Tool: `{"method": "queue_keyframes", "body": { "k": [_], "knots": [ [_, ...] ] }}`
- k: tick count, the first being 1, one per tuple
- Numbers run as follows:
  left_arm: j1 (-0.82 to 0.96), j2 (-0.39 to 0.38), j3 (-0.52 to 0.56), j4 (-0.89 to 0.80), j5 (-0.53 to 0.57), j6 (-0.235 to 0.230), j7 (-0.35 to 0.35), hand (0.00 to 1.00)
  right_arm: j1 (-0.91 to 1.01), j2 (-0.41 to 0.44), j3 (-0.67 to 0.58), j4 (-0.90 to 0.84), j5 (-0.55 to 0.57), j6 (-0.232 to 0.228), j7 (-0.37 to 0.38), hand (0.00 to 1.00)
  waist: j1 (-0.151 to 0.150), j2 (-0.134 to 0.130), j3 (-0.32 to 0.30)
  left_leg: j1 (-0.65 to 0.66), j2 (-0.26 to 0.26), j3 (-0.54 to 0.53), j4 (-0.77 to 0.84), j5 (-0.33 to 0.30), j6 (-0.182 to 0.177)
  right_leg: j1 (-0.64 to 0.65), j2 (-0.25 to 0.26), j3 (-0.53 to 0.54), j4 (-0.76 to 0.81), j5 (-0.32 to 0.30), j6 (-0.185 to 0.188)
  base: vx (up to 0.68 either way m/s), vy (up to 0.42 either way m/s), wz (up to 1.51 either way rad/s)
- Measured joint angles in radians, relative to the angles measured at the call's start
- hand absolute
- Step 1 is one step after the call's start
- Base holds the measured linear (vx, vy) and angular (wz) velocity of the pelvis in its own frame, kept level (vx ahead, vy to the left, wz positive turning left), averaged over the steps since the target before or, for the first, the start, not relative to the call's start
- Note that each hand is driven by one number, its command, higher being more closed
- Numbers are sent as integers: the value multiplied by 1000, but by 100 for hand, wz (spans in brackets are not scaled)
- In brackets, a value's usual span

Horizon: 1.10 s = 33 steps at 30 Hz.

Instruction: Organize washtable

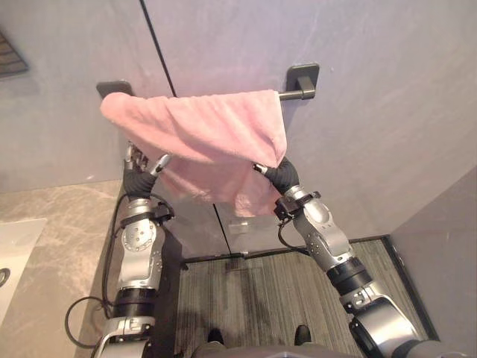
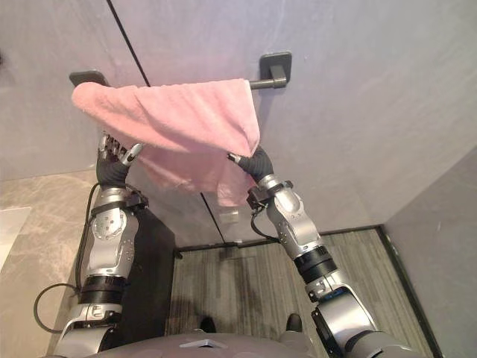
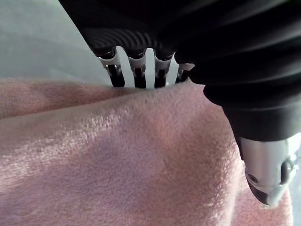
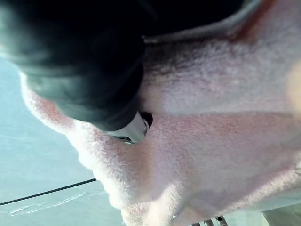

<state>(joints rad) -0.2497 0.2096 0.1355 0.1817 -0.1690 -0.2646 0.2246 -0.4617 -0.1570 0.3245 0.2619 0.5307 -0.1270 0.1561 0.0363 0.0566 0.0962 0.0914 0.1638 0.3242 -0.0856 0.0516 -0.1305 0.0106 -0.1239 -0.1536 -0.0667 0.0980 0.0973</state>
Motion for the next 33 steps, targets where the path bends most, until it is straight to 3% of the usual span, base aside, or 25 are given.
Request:
{"method": "queue_keyframes", "body": {
  "k": [4, 5, 14, 20, 29, 33],
  "knots": [
    [-17, 1, -13, 16, 1, 3, 22, 0, 25, -22, 21, -41, 1, -5, 1, 100, 0, 0, 0, -8, 0, 3, 3, 0, 0, -1, 2, 3, -21, 17, -2, -10, 1, -3],
    [-22, 1, -18, 23, 2, 5, 33, 100, 28, -25, 32, -47, 1, -5, 1, 100, 0, 1, 0, -8, 0, 4, 4, 0, 0, -1, 2, 5, -23, 20, -3, -25, 1, -4],
    [-106, 9, -55, 112, 30, 26, 56, 100, 53, -26, 47, -76, 2, -17, 1, 100, -6, 2, 1, -13, -1, 9, 3, 2, -1, -9, 0, 9, -24, 34, -4, -30, 9, -1],
    [-141, 8, -80, 150, 41, 26, 42, 100, 65, -32, 40, -76, 2, -18, -3, 100, -34, 3, 2, -13, -2, 15, 3, 3, -2, -15, 0, 19, -24, 34, -4, 4, 1, -5],
    [-135, -1, -89, 147, 79, 23, 32, 100, 123, -29, 19, -110, 0, -22, -16, 100, -31, 5, 3, -13, -3, 1, 4, 4, -1, -8, -1, 6, -24, 34, -4, 1, 1, 4],
    [-67, -15, -93, 70, 81, 14, 17, 100, 149, -21, -5, -111, -1, -24, -25, 100, -31, 6, 3, -13, -3, -6, 4, 5, 1, -4, -2, 2, -24, 34, -4, 0, 0, 0]
  ]
}}
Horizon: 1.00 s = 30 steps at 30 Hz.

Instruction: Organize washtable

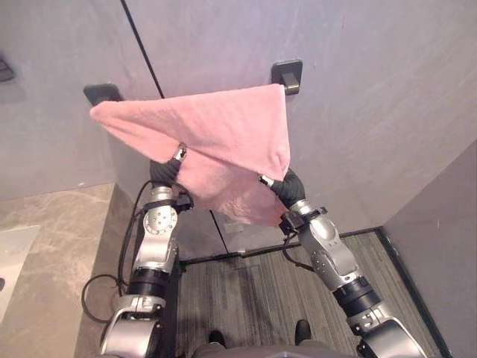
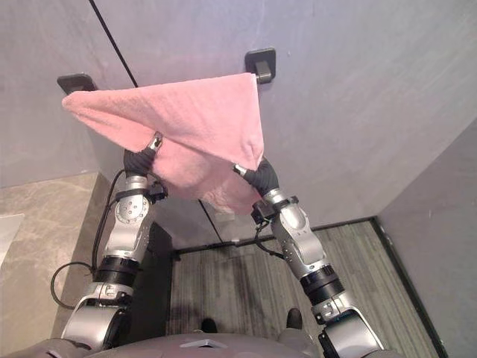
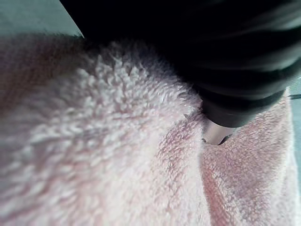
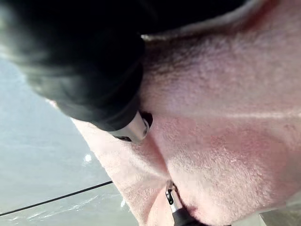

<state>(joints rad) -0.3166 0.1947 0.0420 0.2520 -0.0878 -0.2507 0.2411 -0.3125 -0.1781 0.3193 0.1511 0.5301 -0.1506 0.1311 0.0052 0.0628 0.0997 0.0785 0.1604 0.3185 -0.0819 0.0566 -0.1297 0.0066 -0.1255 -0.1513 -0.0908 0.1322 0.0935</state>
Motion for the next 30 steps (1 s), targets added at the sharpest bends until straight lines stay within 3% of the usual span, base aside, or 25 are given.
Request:
{"method": "queue_keyframes", "body": {
  "k": [7, 13, 25, 30],
  "knots": [
    [116, -47, 2, -150, 35, -24, -43, 100, 56, 45, -60, 1, -3, -1, 0, 100, 0, 14, -1, 1, -4, -14, -12, 7, 3, 8, -4, -27, 0, -3, 3, -12, 4, 9],
    [155, -78, -11, -198, 38, -25, -99, 100, 46, 69, -144, 72, -83, -1, -1, 100, -2, 28, -10, 1, -15, -42, -13, 12, 5, 27, -17, -53, 0, -11, 13, 23, 9, 14],
    [149, -76, -24, -196, 55, -20, -108, 100, -42, 70, -192, 141, -121, 0, -23, 100, 3, 22, -7, 0, -19, -50, -17, 12, 6, 33, -21, -57, 0, -13, 15, 4, 4, 2],
    [79, -67, -18, -95, 54, -19, -107, 100, -161, 69, -219, 299, -141, 3, -24, 100, 3, 5, 3, 4, -18, -52, -22, 12, 7, 45, -21, -58, 0, -13, 14, 0, 0, 0]
  ]
}}
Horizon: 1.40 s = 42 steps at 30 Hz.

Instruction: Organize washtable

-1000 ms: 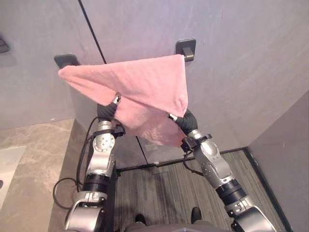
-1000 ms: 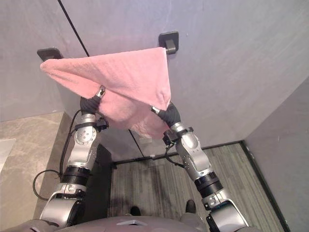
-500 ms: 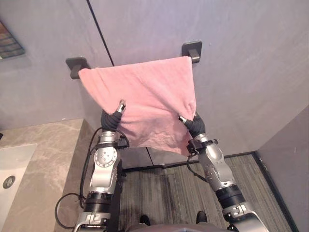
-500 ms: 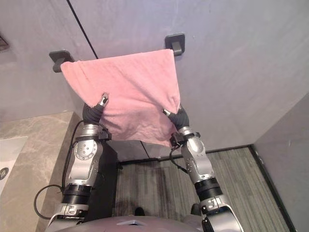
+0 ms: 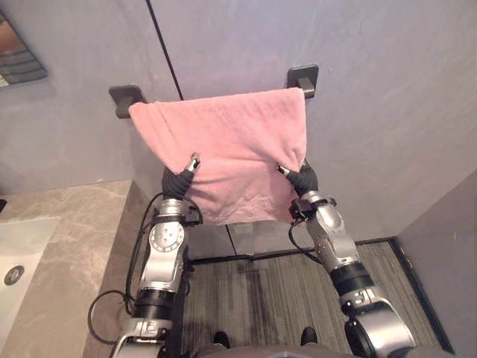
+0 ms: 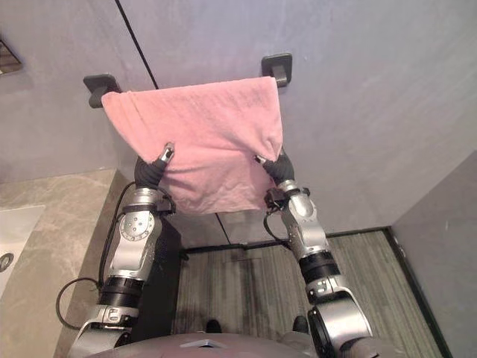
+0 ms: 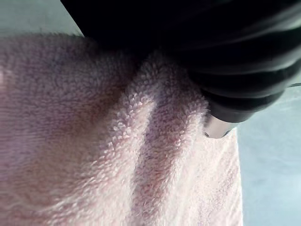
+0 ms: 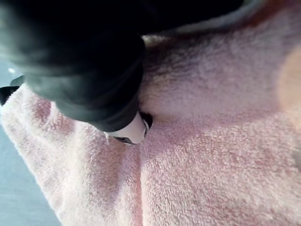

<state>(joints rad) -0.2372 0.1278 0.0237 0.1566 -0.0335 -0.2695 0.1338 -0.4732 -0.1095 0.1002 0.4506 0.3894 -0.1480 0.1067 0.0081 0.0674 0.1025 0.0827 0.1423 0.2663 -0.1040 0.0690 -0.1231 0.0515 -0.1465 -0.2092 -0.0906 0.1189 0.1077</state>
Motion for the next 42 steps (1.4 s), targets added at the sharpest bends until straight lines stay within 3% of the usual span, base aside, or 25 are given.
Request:
{"method": "queue_keyframes", "body": {
  "k": [6, 21, 22, 23, 32, 42],
  "knots": [
    [-90, 40, 8, 125, -1, 2, 0, 100, -170, -7, -18, 196, -19, 8, -3, 100, 0, -9, 4, -3, 0, 0, 0, 2, 2, -2, 0, 0, 0, 0, 0, 0, 0, 0],
    [-185, 76, 8, 209, 0, 23, 2, 100, -265, -10, -32, 309, -18, 9, -27, 100, -7, -30, 20, -6, -1, -1, 0, 8, 3, -12, -1, 2, 0, 2, 1, 0, 0, 0],
    [-189, 76, 8, 212, 0, 23, 2, 100, -265, -10, -33, 309, -18, 9, -28, 0, -7, -31, 21, -7, -2, -1, 0, 8, 3, -12, -1, 2, 0, 2, 1, 0, 0, 0],
    [-191, 77, 10, 216, 0, 23, 4, 0, -268, -10, -39, 315, -17, 9, -40, 0, -7, -31, 21, -7, -2, -1, 0, 8, 3, -12, -1, 2, 0, 2, 1, 0, 0, 0],
    [-161, 81, 86, 237, -24, 40, 35, 0, -263, -112, -105, 322, -18, 28, -87, 0, -4, -33, 40, -8, -2, 0, 1, 8, 3, -15, 0, 2, 0, 2, 1, 0, 0, 0],
    [-37, 84, 166, 235, -76, 62, 92, 0, -46, -186, -146, 25, -28, 22, -127, 0, -6, -31, 46, -8, 2, 11, 10, 7, 3, -22, 3, 11, 0, 3, -1, -1, -1, -2]
  ]
}}
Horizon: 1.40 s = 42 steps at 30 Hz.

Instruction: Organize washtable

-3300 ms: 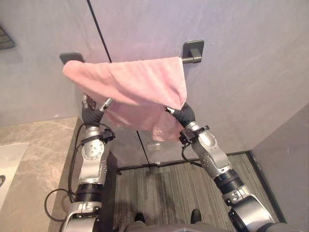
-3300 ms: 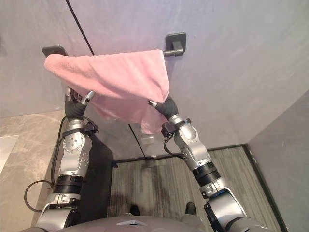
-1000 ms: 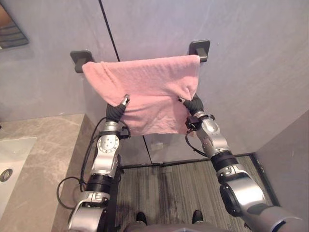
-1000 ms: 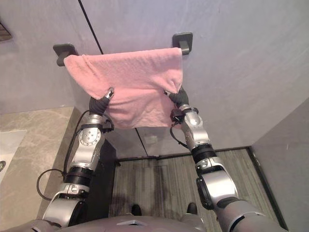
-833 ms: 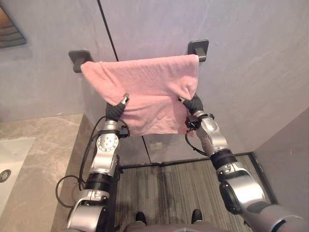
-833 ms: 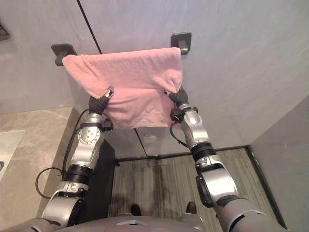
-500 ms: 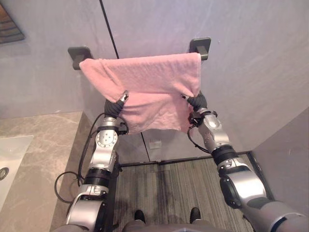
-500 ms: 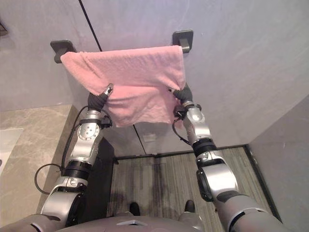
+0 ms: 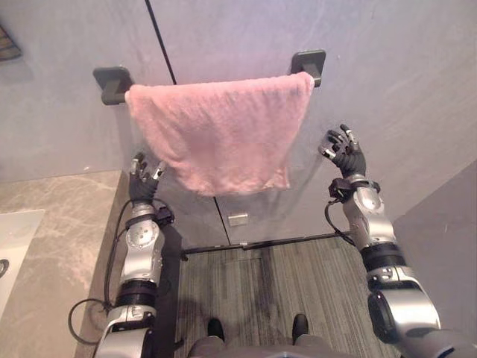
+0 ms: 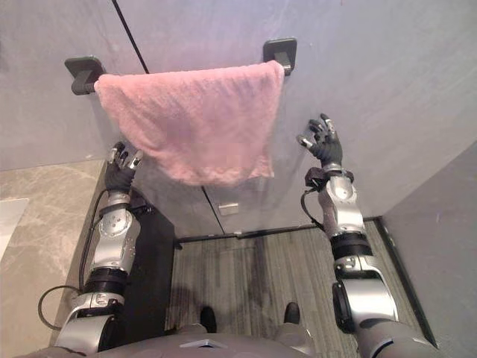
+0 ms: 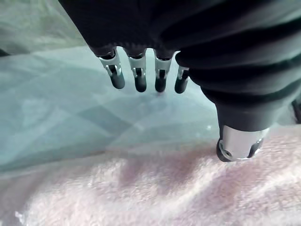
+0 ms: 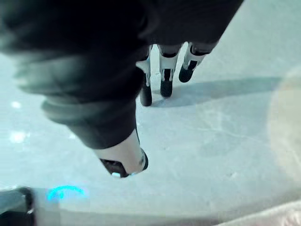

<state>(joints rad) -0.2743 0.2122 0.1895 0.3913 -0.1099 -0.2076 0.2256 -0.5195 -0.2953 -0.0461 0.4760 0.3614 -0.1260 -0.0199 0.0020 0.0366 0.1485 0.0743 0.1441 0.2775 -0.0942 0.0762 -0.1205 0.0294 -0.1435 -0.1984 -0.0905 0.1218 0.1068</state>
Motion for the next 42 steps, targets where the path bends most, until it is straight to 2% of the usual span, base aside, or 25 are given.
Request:
{"method": "queue_keyframes", "body": {
  "k": [4, 6, 11, 15, 17, 21, 24, 25, 27, 30, 33, 38, 42],
  "knots": [
    [28, -2, -1, -15, 1, 0, -1, 0, 82, 2, 28, -125, -4, -19, 30, 0, 1, 0, 0, 0, 0, 5, 0, -1, 0, -3, 0, 5, 0, 2, -2, -12, 7, -4],
    [100, -6, 4, -85, 1, -2, -5, 0, 185, 5, 54, -229, -37, -27, 62, 0, 2, 0, 0, -1, 0, 9, 0, -2, 0, -7, 0, 9, 0, 1, -2, 10, 4, -4],
    [283, -55, 63, -241, 0, -6, -31, 0, 420, 58, 53, -330, -39, -36, 103, 0, 3, 2, -1, -7, -1, 6, 0, -4, 0, -11, -1, 1, 0, 0, -1, 3, 2, 2],
    [448, -86, 62, -361, -52, -37, -130, 0, 584, 83, 69, -419, -38, -44, 150, 0, 1, 4, -2, -19, -1, -7, -1, -4, -1, -15, -2, -12, 0, -1, -1, -2, 5, 10],
    [528, -89, 41, -395, -148, -53, -223, 0, 653, 82, 101, -450, -29, -57, 191, 0, 1, 11, -7, -21, -1, -10, -2, -7, -1, -15, -2, -17, 0, -6, -1, -13, 2, 5],
    [606, -86, -24, -438, -298, -65, -358, 0, 716, 77, 177, -489, -28, -67, 254, 0, 2, 32, -33, -32, -1, -14, -5, -12, -7, -24, -3, -24, 0, -12, 3, -15, 1, 4],
    [616, -59, -96, -466, -396, -74, -448, 0, 714, 57, 242, -492, -16, -68, 294, 0, 2, 45, -57, -34, -1, -13, -2, -12, -7, -26, -3, -24, 0, -12, 3, 0, 0, 0],
    [616, -59, -96, -466, -396, -74, -448, 0, 714, 57, 242, -492, -16, -68, 294, 0, 2, 45, -57, -34, -1, -13, -2, -12, -7, -26, -3, -24, 0, -12, 3, 0, 0, 0],
    [589, 1, -165, -474, -445, -79, -493, 0, 696, 11, 312, -502, 18, -68, 313, 0, 3, 49, -65, -34, -1, -13, 0, -12, -7, -26, -2, -23, 0, -9, 1, 0, 0, 0],
    [524, 43, -235, -474, -484, -80, -517, 0, 626, -25, 396, -500, 52, -68, 326, 0, 3, 47, -66, -32, -1, -9, 0, -10, -5, -27, -2, -19, 0, -6, 0, -4, 2, -3],
    [444, 52, -266, -473, -506, -80, -512, 0, 528, -34, 455, -479, 54, -68, 326, 0, 3, 47, -67, -27, -1, -3, 0, -7, -1, -28, -1, -12, 0, -4, -1, 0, 2, -7],
    [298, 80, -272, -436, -510, -93, -467, 0, 356, -28, 523, -375, 61, -64, 299, 0, 7, 47, -68, -24, -1, 0, 1, -1, -1, -26, -1, -5, 0, 4, -2, 2, 0, -2],
    [170, 82, -302, -272, -510, -101, -404, 0, 223, 2, 529, -275, 62, -58, 254, 0, 8, 46, -69, -22, -1, 1, 1, 1, -1, -24, -1, -2, 0, 7, -4, -3, 1, -1]
  ]
}}
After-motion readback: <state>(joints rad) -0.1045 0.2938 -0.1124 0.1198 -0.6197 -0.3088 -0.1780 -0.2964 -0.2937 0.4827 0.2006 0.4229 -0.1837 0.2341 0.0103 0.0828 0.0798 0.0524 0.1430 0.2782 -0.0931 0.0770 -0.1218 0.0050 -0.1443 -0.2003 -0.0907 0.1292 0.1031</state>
